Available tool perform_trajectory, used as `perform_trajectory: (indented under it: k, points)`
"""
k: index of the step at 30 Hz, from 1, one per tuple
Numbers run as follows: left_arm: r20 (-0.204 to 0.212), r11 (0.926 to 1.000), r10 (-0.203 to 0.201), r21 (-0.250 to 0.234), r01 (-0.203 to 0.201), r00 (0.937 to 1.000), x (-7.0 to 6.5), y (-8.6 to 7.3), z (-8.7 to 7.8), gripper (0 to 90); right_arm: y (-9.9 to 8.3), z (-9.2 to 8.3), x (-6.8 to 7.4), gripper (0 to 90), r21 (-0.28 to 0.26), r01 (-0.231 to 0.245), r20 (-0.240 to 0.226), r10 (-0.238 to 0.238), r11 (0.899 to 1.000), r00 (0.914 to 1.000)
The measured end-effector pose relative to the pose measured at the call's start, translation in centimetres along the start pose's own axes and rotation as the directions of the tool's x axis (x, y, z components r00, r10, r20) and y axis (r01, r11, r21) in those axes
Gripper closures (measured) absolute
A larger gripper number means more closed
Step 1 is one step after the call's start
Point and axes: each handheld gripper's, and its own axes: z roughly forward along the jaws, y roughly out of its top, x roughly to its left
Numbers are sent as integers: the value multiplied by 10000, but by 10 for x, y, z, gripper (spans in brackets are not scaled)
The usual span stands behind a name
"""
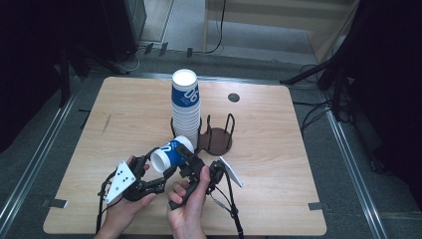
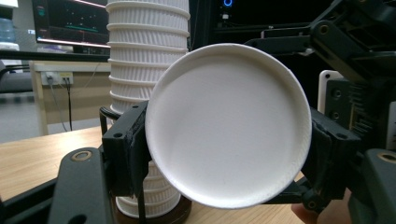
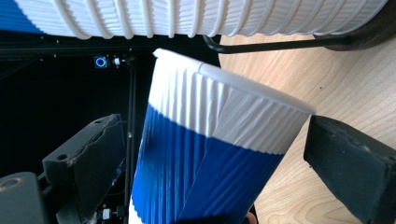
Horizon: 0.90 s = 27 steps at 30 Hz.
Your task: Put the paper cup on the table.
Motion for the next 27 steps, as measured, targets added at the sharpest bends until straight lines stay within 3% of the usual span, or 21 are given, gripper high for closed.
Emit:
perform_trajectory:
  k: [19, 27]
  points:
    - [176, 9997, 93, 227, -97, 9998, -3, -2, 1, 281, 10, 14, -14, 51, 794, -1040, -307, 1067, 9914, 9938]
    - [207, 9995, -7, 315, 0, 9998, -2, -2, 1, 276, 10, 14, -17, 153, 851, -1503, -348, 1537, 9850, 9875]
